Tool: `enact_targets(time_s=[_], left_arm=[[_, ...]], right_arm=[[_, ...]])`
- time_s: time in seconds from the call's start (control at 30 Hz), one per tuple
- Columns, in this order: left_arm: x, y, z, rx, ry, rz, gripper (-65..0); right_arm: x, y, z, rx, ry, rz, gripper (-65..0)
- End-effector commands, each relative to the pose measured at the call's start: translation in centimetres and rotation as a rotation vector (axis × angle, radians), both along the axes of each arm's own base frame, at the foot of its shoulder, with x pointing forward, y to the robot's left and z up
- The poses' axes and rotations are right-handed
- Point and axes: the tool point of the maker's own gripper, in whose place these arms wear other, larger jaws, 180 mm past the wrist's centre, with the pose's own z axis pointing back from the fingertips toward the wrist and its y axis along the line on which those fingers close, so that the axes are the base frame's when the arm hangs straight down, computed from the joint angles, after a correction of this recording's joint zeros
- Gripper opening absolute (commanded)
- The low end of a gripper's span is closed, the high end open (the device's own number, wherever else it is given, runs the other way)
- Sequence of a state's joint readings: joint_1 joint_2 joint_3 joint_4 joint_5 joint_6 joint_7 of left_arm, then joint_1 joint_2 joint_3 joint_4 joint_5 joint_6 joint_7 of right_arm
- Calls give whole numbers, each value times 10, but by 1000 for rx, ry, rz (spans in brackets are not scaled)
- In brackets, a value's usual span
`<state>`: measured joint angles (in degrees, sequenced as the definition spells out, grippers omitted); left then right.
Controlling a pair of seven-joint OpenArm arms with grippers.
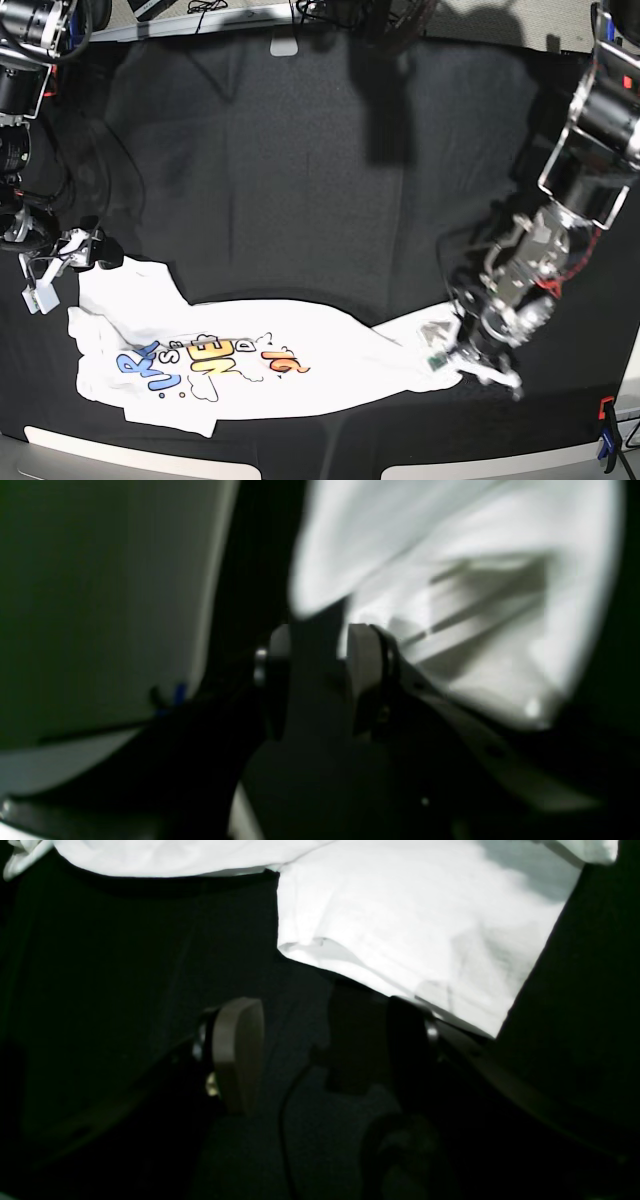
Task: Layout the t-shirt on the table in an organized manner, then fold the t-shirt properly
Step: 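Pull the grasped shirt edge with the left gripper to spread the shirt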
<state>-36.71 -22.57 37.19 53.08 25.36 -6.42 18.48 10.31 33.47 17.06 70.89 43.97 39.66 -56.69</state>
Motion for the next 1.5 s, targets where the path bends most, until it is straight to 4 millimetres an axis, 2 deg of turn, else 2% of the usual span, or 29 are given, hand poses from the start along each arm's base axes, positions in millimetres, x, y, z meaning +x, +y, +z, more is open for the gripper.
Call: enact_targets(time_s=[0.0, 0.17, 0.27, 0.37, 0.47, 0.57, 0.9, 1.47], left_arm=[[15, 1, 27, -5, -65, 12, -473], [22, -12, 31, -27, -78, 13, -473], [26, -24, 15, -57, -44, -5, -473], [35, -19, -2, -27, -26, 29, -473], [45, -4, -1, 55, -73, 80, -473], [49, 1, 1, 62, -69, 87, -473], [51, -26, 7, -5, -121, -37, -473], [51, -31, 9, -104, -126, -22, -474]], right_arm=[[11, -6, 22, -2, -67, -2, -273], [9, -5, 20, 2, -51, 3, -273], [4, -1, 17, 19, -20, 17, -273], [-1, 0, 14, 23, 12, 28, -273], [-1, 0, 13, 20, 16, 28, -273], [0, 0, 14, 23, 9, 27, -273], [1, 0, 15, 25, 1, 25, -273], [1, 0, 15, 25, 3, 25, -273]])
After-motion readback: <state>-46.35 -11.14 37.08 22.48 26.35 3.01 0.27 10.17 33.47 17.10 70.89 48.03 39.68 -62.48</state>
